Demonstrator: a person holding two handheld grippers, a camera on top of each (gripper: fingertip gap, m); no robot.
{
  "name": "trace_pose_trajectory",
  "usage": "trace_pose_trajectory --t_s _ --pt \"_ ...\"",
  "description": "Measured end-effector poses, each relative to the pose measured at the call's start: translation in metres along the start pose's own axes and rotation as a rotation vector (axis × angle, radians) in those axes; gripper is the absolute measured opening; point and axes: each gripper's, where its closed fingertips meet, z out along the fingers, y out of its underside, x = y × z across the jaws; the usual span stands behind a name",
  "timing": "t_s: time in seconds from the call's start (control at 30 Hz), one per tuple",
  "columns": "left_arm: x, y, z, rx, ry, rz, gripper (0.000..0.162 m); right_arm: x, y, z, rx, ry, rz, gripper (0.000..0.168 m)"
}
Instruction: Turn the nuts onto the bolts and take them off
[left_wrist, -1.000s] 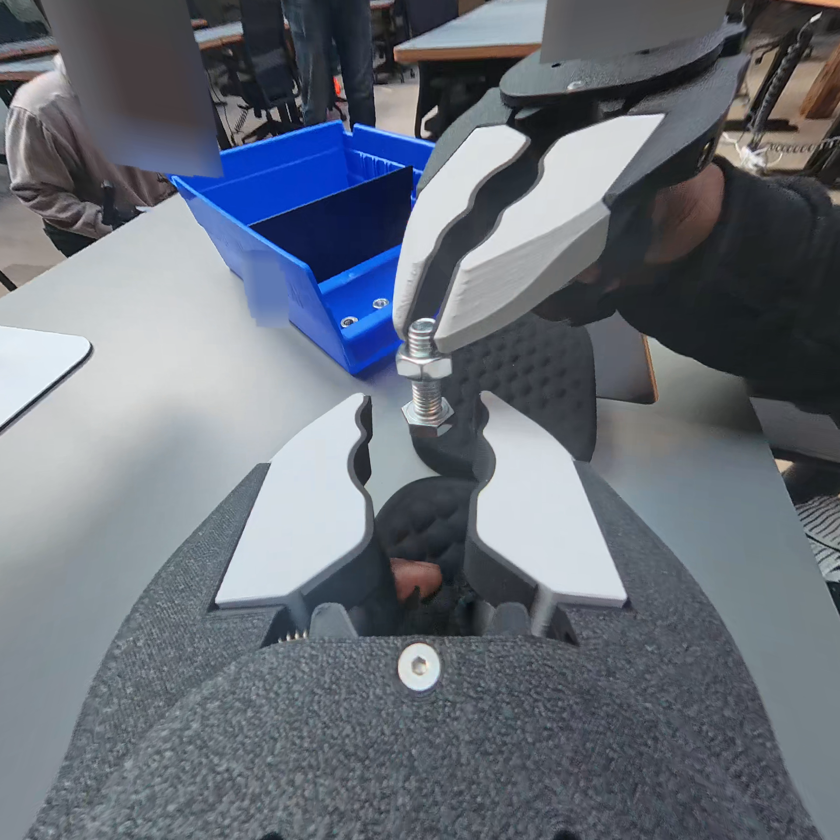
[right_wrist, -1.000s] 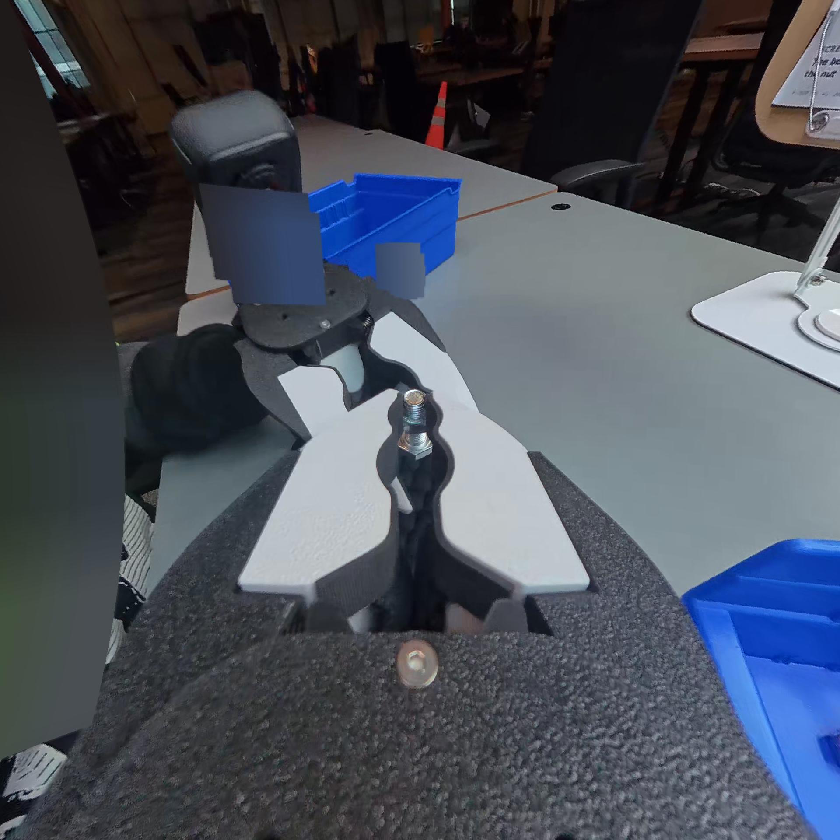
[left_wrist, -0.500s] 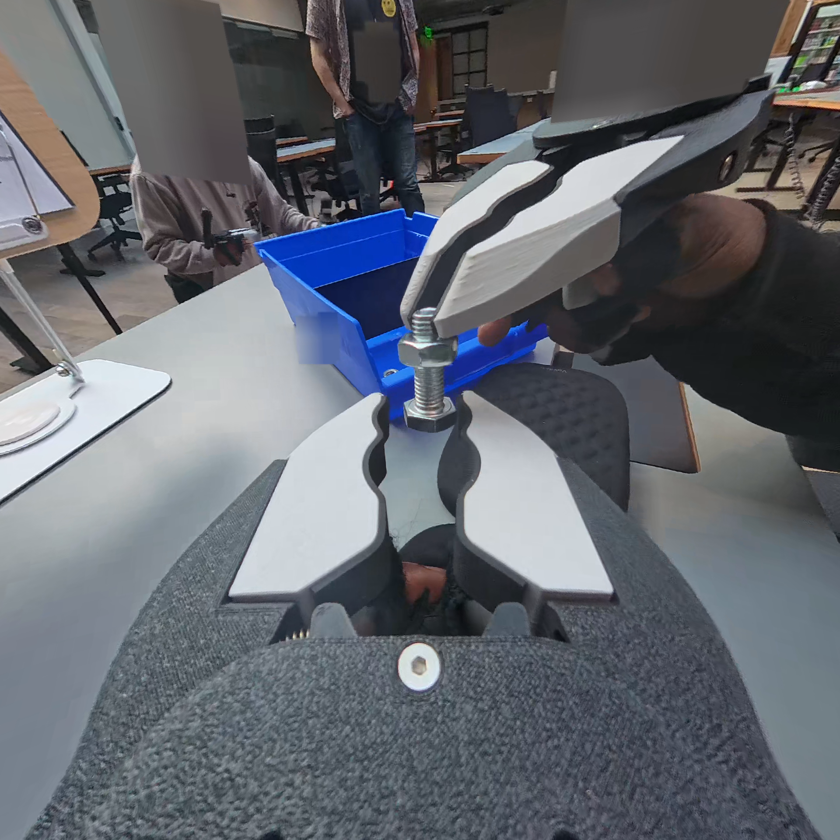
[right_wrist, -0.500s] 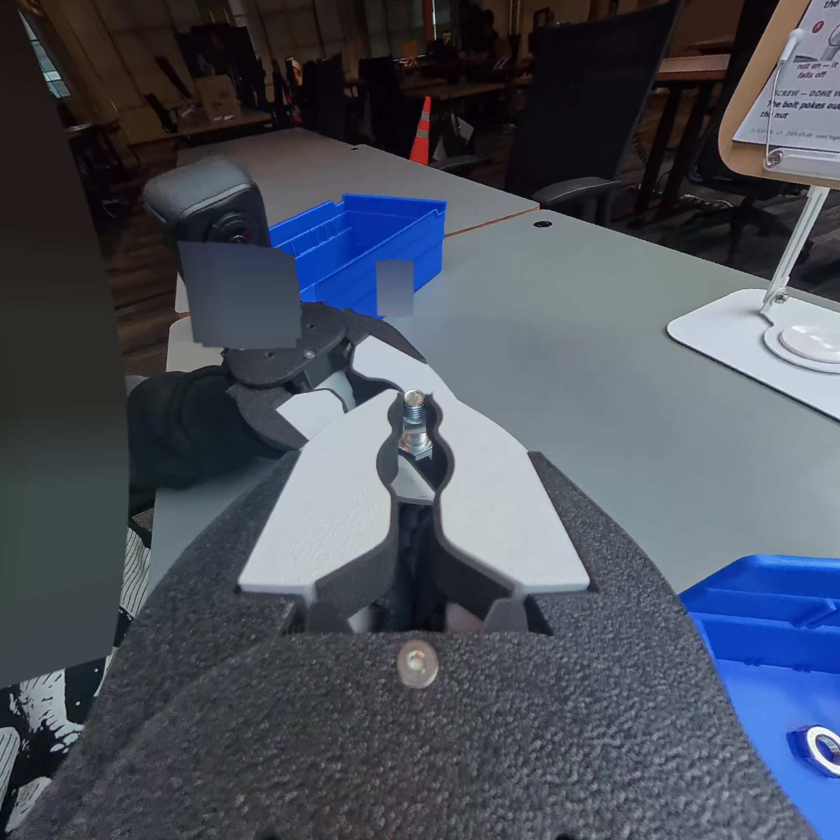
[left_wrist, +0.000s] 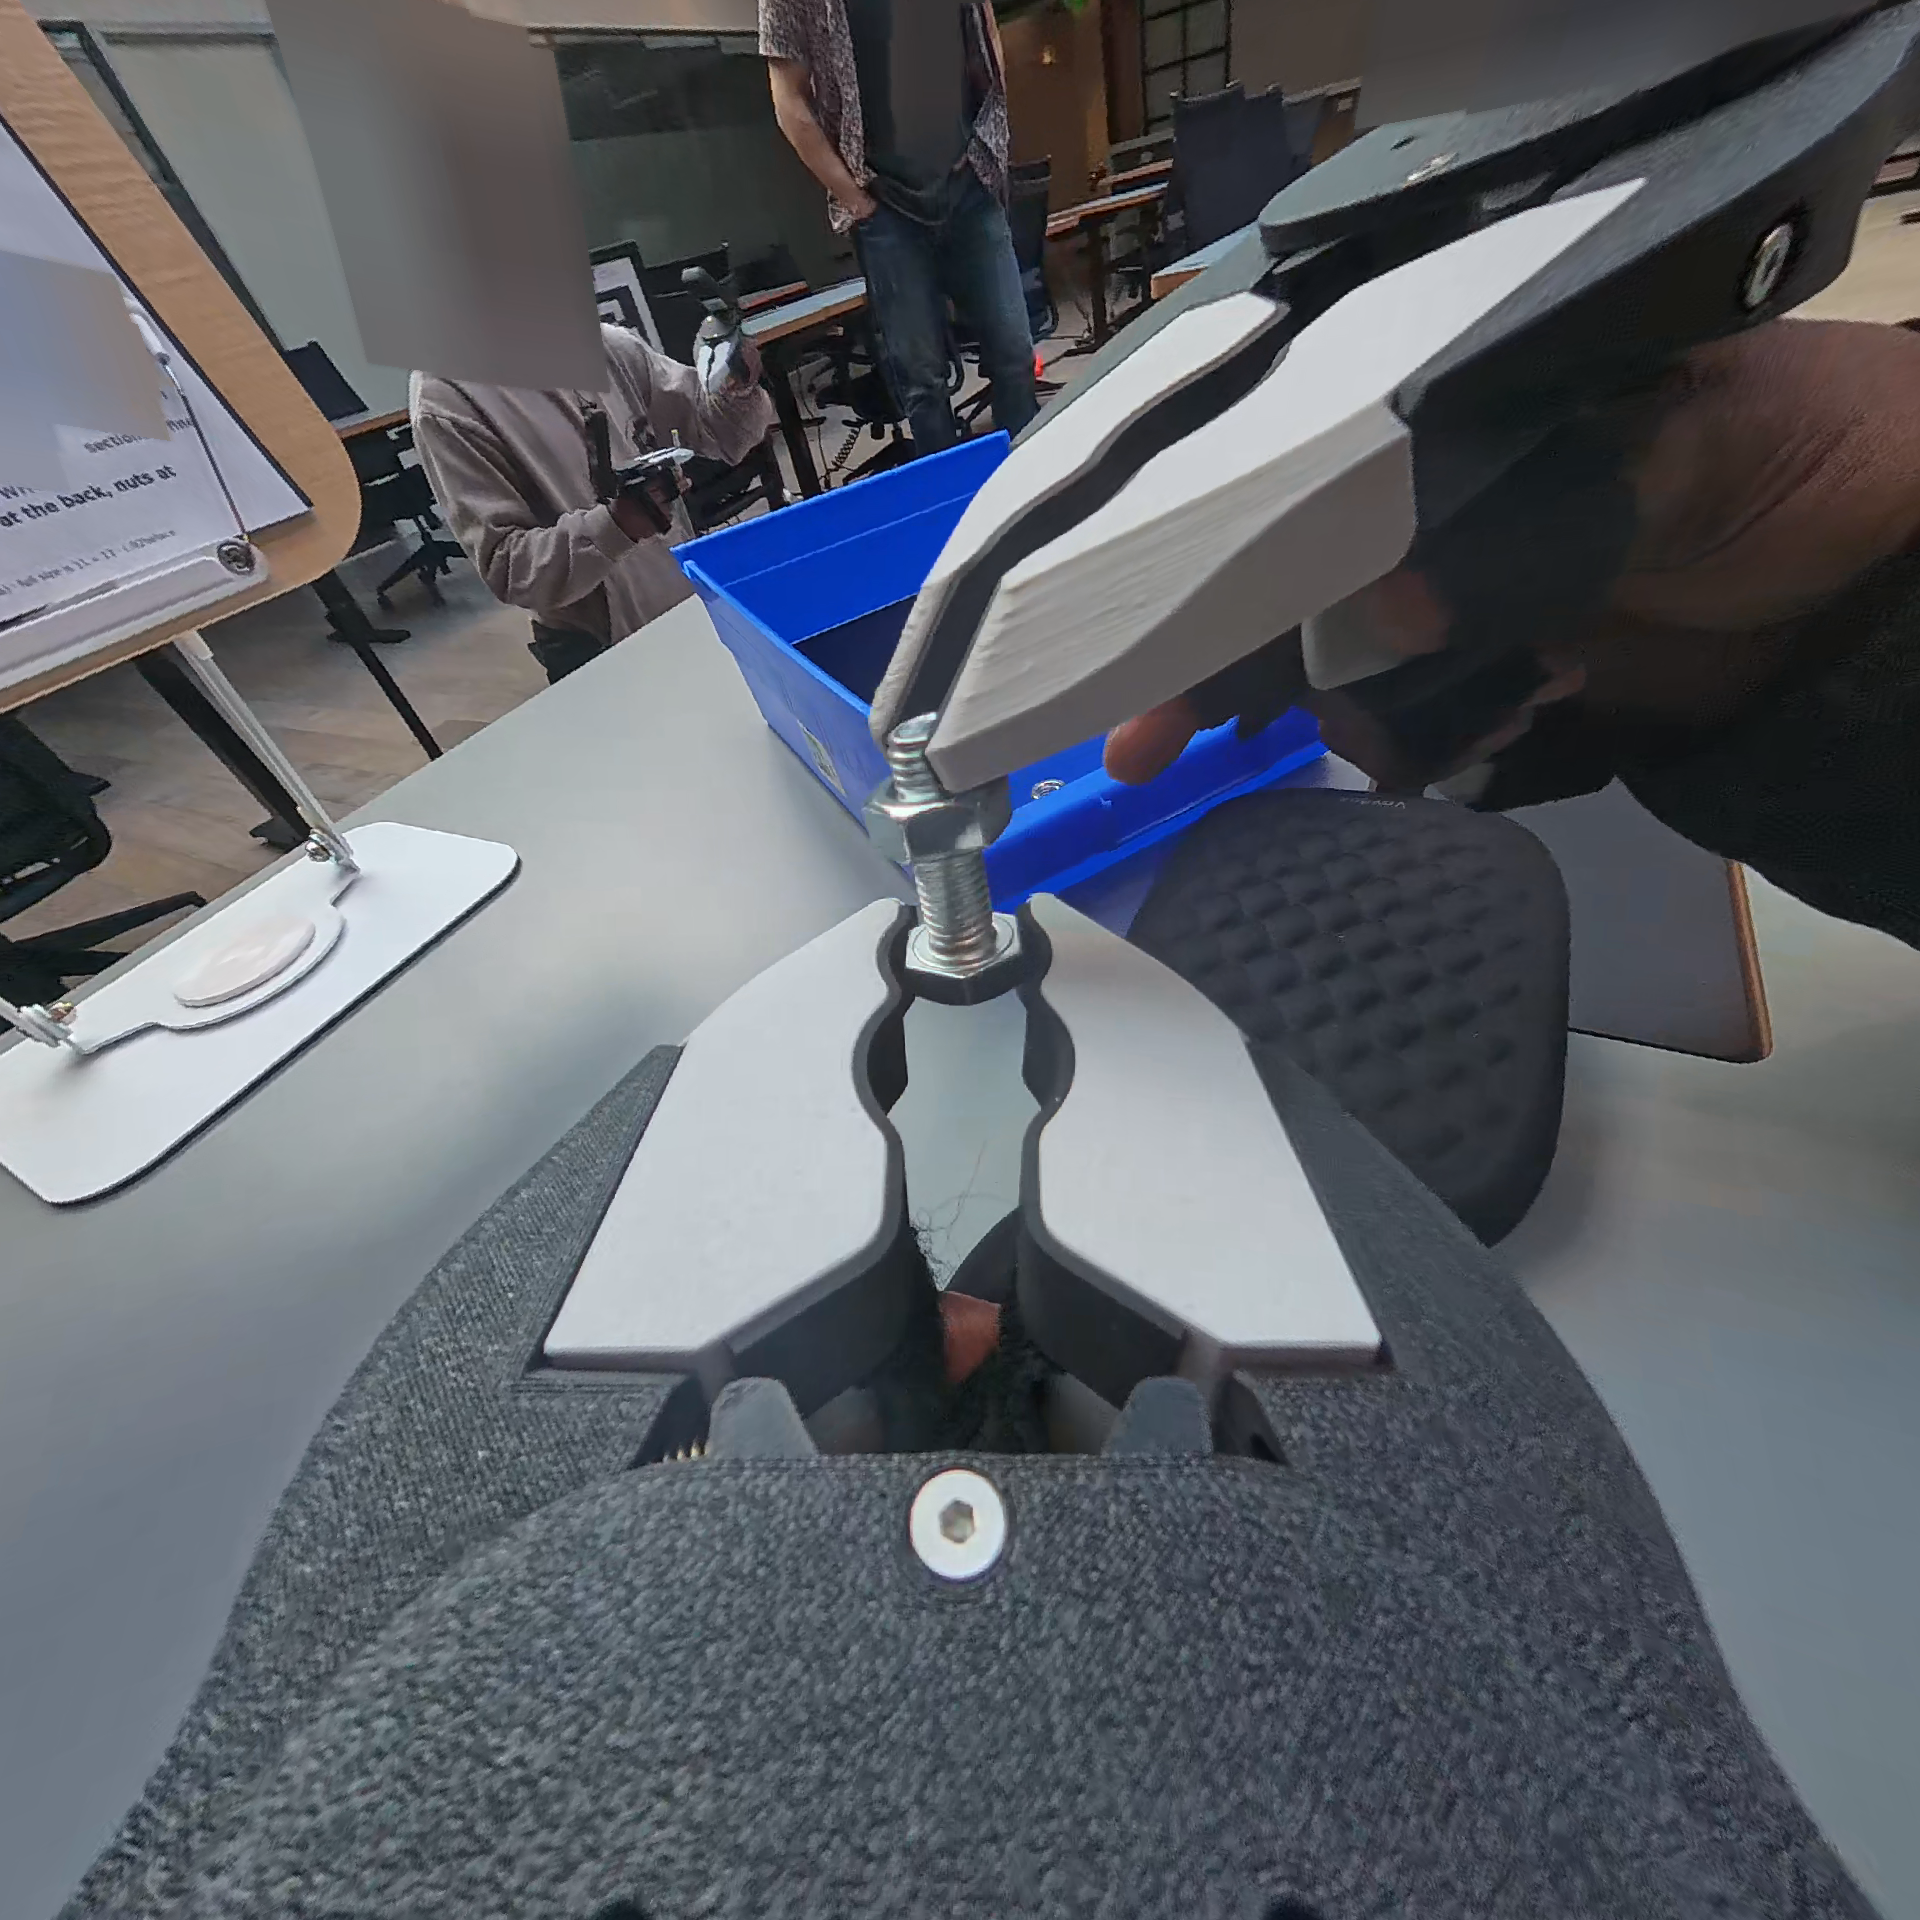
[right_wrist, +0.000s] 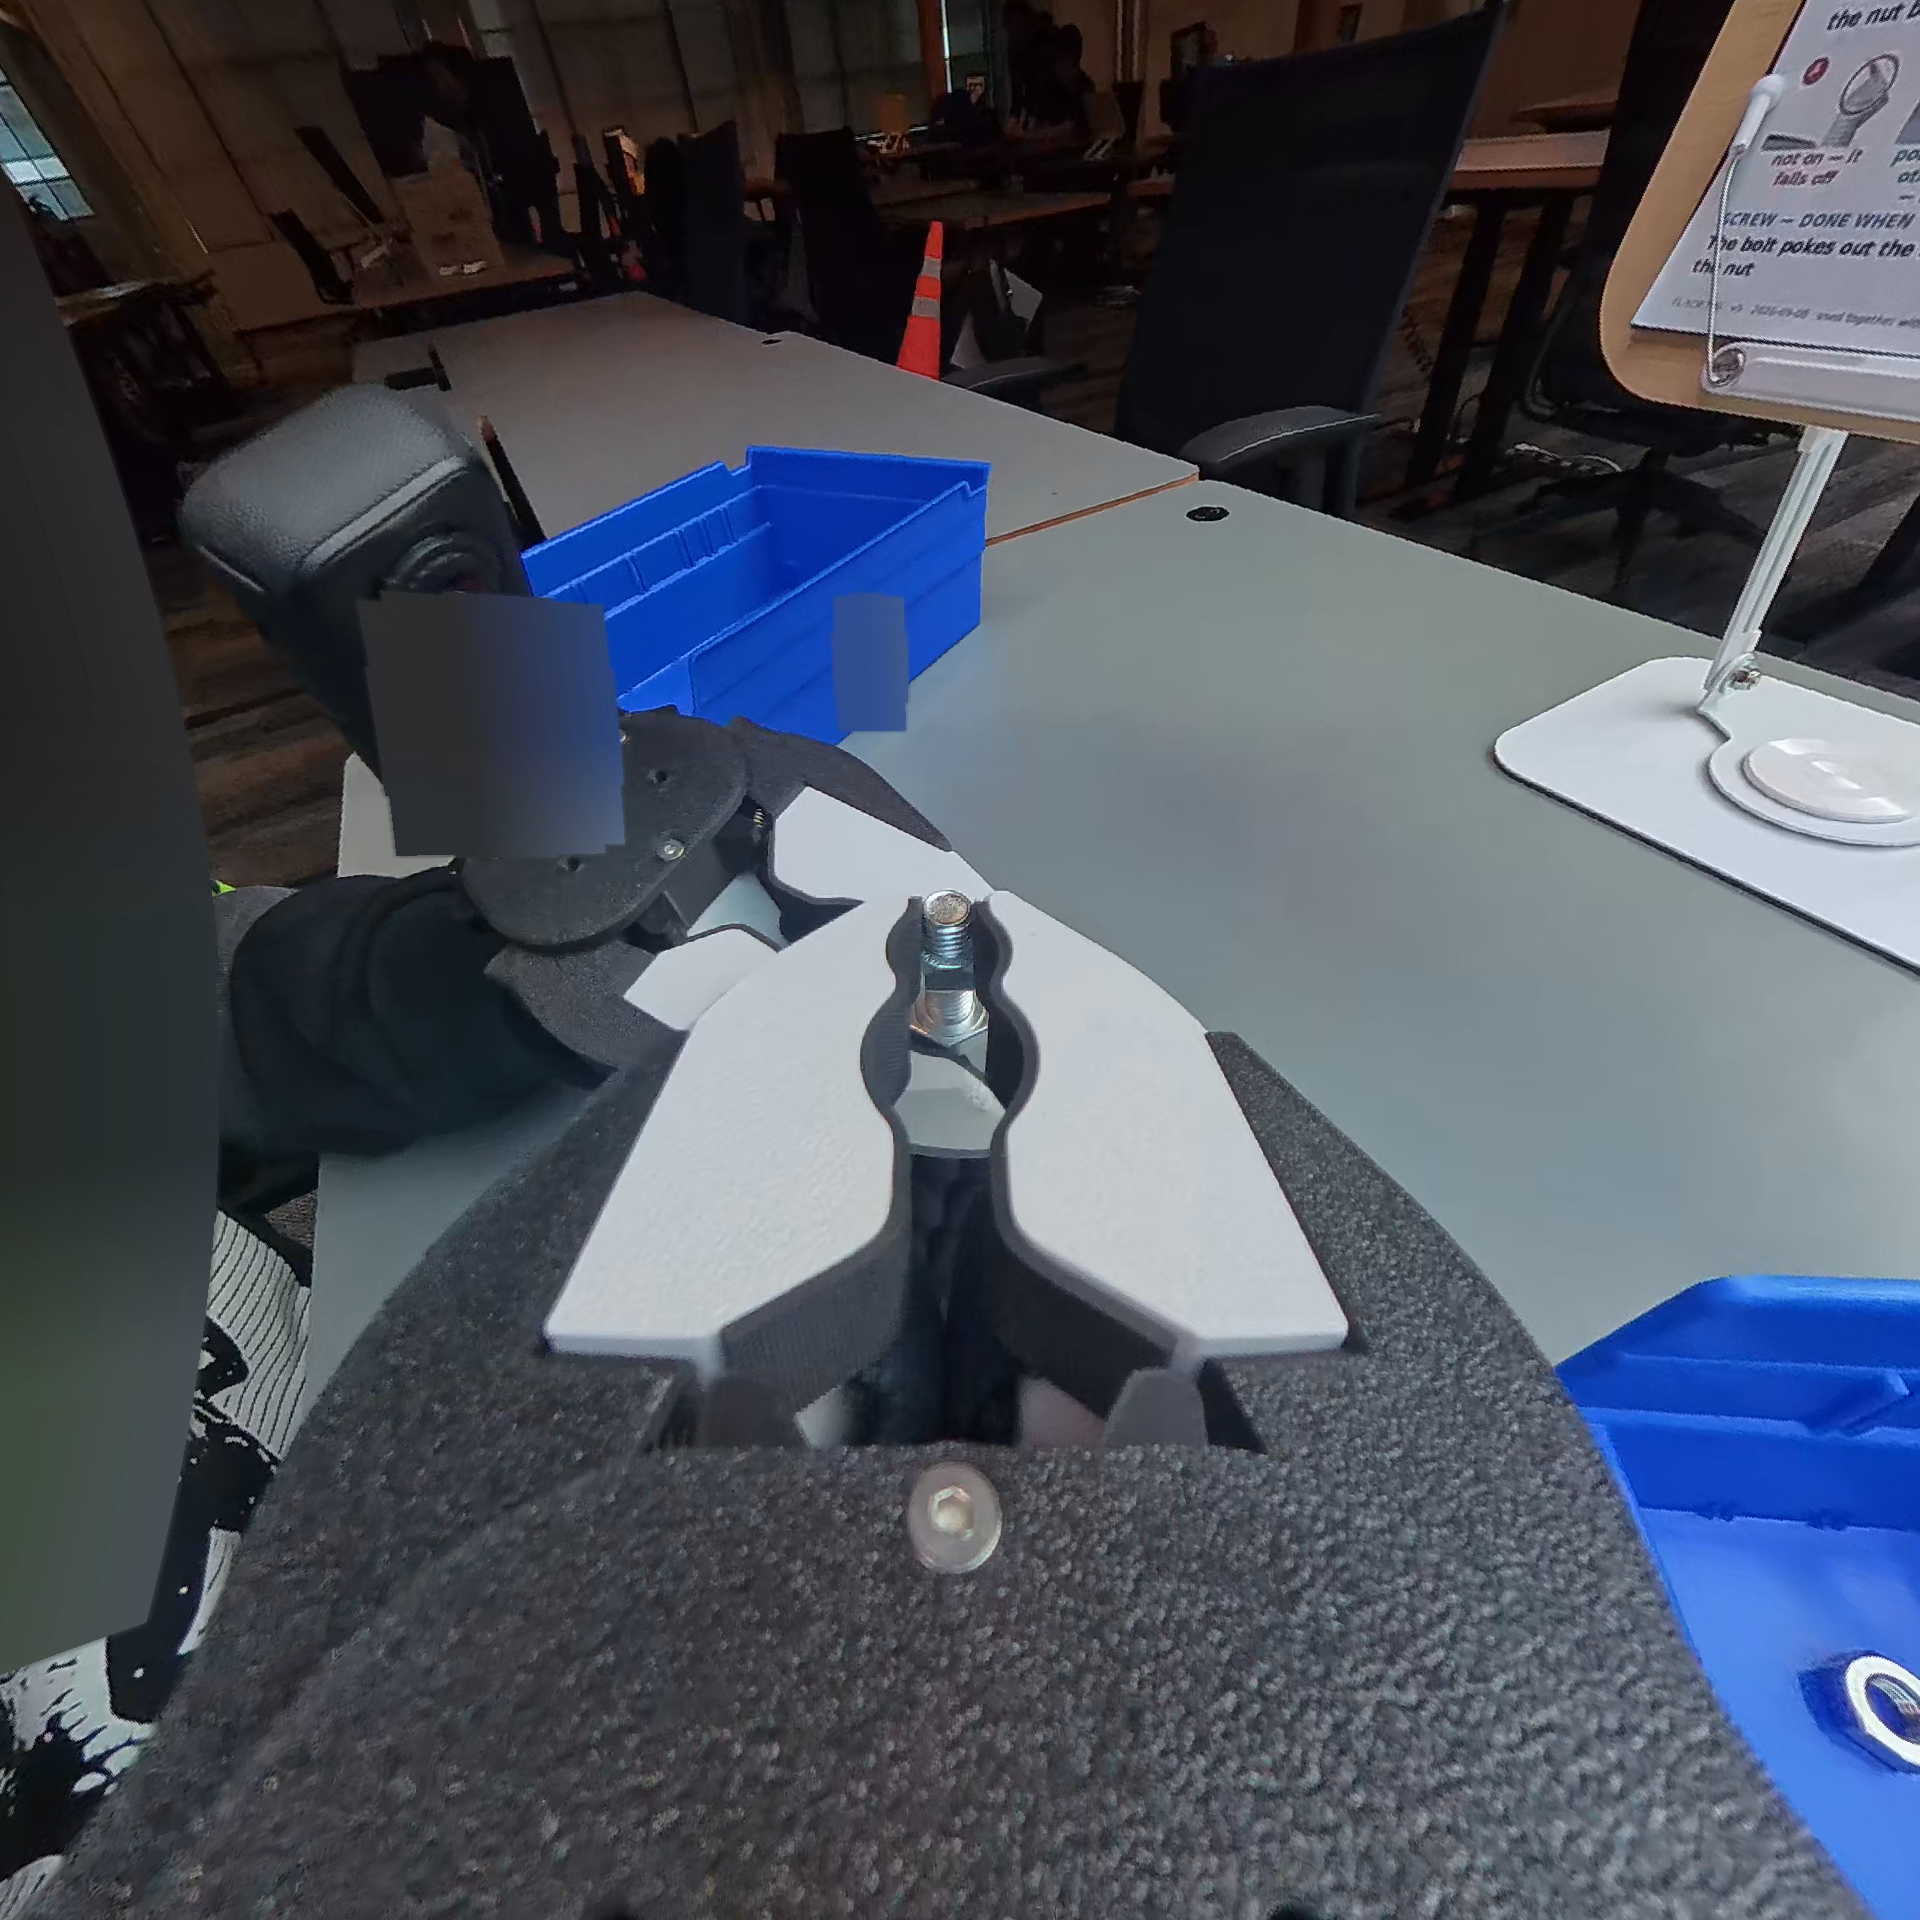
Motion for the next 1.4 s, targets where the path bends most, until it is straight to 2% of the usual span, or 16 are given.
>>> trace_pose_trajectory --t_s 0.3,0.6,0.83,1.27,1.3,1.4 --pt "-0.001 0.000 -0.002 0.011 0.009 -0.015 0.016 0.000 -0.001 0.001 0.022 -0.002 0.040 0.008" --pt "-0.007 -0.001 -0.001 0.006 -0.087 0.050 0.016 -0.002 -0.006 0.004 0.072 0.026 0.062 0.008" --pt "-0.003 -0.004 -0.004 0.030 -0.034 -0.012 0.019 -0.007 -0.004 0.003 0.037 0.009 -0.056 0.008" --pt "0.003 -0.006 -0.007 0.063 0.043 -0.057 0.014 -0.012 -0.006 0.000 0.028 -0.034 -0.078 0.009" --pt "0.004 -0.007 -0.008 0.071 0.062 -0.070 0.014 -0.011 -0.007 0.000 0.040 -0.037 -0.066 0.013" --pt "0.010 -0.010 -0.010 0.096 0.126 -0.112 0.014 -0.009 -0.007 -0.002 0.063 -0.050 -0.050 0.046"
